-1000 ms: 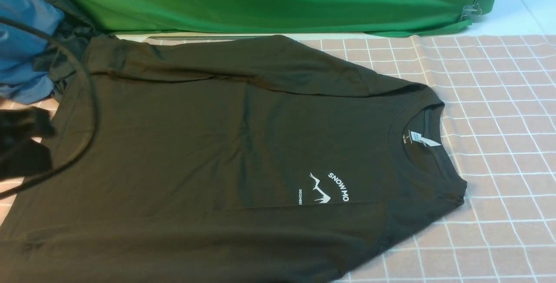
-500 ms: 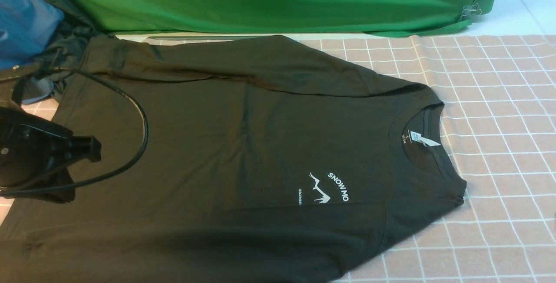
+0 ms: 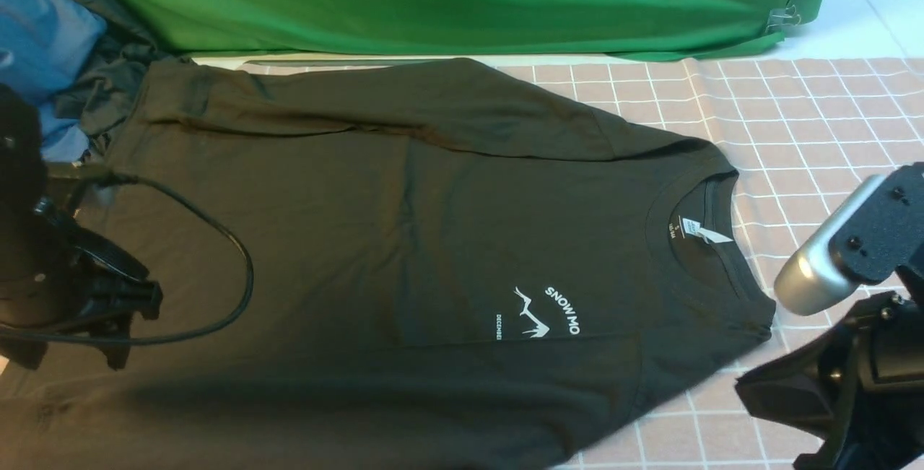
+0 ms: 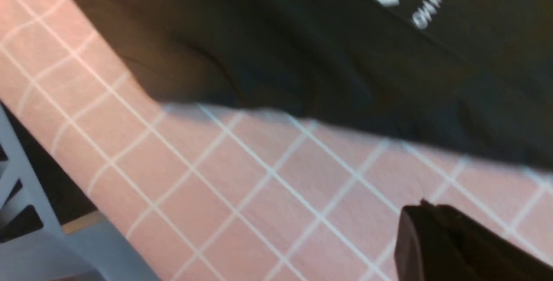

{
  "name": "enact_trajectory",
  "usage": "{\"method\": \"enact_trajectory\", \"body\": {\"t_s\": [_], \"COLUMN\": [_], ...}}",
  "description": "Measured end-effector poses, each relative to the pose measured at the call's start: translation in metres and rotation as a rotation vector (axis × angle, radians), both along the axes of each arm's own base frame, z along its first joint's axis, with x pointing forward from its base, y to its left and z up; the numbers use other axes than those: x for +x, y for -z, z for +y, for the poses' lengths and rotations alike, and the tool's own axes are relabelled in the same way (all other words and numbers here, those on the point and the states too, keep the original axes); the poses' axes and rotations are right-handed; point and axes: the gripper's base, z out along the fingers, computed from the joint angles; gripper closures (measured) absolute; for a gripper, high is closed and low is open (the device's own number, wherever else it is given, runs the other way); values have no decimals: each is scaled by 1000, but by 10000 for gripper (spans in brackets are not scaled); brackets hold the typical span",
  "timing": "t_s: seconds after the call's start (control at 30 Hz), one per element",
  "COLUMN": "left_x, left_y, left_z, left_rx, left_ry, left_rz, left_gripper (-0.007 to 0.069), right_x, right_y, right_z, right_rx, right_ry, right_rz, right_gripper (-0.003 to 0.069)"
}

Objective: Fold a long-sleeved shirt over a pink coffee tablecloth.
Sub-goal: 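Reach out and grasp the dark shirt lying flat on the table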

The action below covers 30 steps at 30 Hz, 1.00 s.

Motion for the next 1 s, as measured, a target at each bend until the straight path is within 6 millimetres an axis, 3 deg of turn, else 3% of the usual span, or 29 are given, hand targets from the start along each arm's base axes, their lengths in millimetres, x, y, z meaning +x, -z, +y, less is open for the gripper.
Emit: {"method": "enact_trajectory", "body": {"t_s": [0.03,0.1,0.43,0.63,0.8,0.9,0.97,1.0], "left_x": [4,7,25,25,24,20,22,22], "left_y": [8,16,48,52,53,53,46,46], "left_z": [1,1,2,2,1,1,2,2], "left_rx": [5,8,14,8,-2,-1,3,3], "left_ry": [10,17,67,61,50,37,6,3], "left_rz": [17,37,48,67,80,113,106,106], "left_gripper": [29,10,39,41,155,320,496,508], "right_x": [0,1,1,2,2,3,5,5], "right_y": [-2,-3,-4,-4,-4,-6,-12,-12], "right_z": [3,4,5,5,5,6,7,7], "right_rx": [11,21,26,22,23,33,42,41], "right_ry": [-16,-19,-24,-33,-33,-28,-29,-29], "right_rz": [-24,-41,-62,-70,-75,-93,-106,-105], "right_gripper": [619,619,619,619,619,619,619,619]}}
